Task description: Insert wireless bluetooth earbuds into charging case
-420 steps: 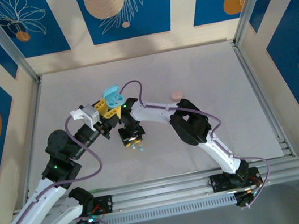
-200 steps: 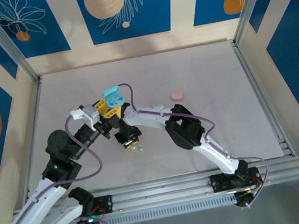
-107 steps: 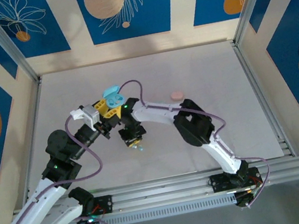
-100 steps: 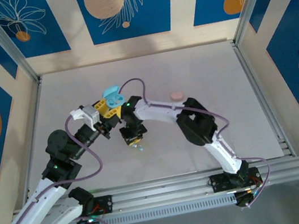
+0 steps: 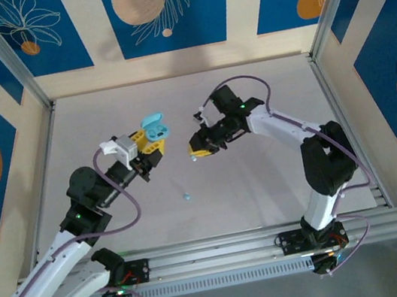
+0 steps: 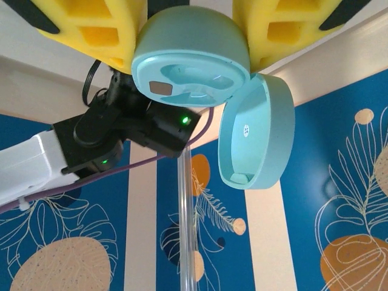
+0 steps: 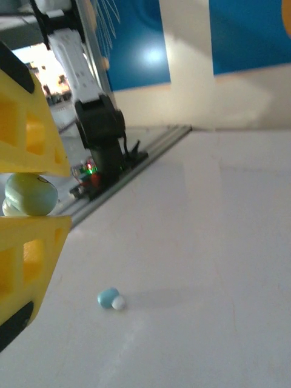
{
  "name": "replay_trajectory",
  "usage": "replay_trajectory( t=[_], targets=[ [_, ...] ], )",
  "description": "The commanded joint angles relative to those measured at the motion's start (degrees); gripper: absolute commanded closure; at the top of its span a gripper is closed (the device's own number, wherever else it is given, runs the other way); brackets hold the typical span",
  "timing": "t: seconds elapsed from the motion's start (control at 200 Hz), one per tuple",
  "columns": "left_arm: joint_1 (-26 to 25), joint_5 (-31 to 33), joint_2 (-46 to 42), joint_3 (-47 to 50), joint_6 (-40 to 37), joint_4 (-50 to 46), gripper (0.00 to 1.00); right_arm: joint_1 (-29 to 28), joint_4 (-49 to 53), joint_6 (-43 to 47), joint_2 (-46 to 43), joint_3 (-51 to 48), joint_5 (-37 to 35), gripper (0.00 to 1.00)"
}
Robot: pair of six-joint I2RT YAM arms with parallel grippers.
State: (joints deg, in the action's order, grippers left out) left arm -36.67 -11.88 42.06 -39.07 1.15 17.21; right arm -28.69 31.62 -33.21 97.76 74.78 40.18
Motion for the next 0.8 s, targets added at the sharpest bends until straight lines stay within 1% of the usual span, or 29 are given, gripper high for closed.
replay_trajectory(
  t=[0.0,0.115,0.35,0.54,0.705,0.795],
  targets=[
    [-0.4,0.1,1.1,0.4,0.5,3.3,0.76,3.0,-4.0,1.1,-4.7,-2.5,12.5,0.78],
    [-0.4,-0.9,2.9,1.1,0.5,4.4,0.76,5.4,-3.7,1.4,-7.7,-3.2,15.1,0.78],
    [-0.4,-4.2,6.8,3.3,0.4,8.2,0.76,7.8,-2.2,-0.1,-11.4,-2.9,14.0,0.77],
    [-0.3,-6.7,9.6,5.0,0.3,12.7,0.75,8.6,-5.6,-2.4,-14.2,-3.5,18.6,0.77],
    [-0.3,-8.9,11.3,5.0,0.3,14.0,0.75,9.2,-7.5,-3.0,-15.3,-3.8,22.6,0.77],
    [-0.4,-10.2,12.0,5.1,0.4,14.7,0.75,9.3,-7.9,-3.4,-15.6,-3.7,23.4,0.77]
  ],
)
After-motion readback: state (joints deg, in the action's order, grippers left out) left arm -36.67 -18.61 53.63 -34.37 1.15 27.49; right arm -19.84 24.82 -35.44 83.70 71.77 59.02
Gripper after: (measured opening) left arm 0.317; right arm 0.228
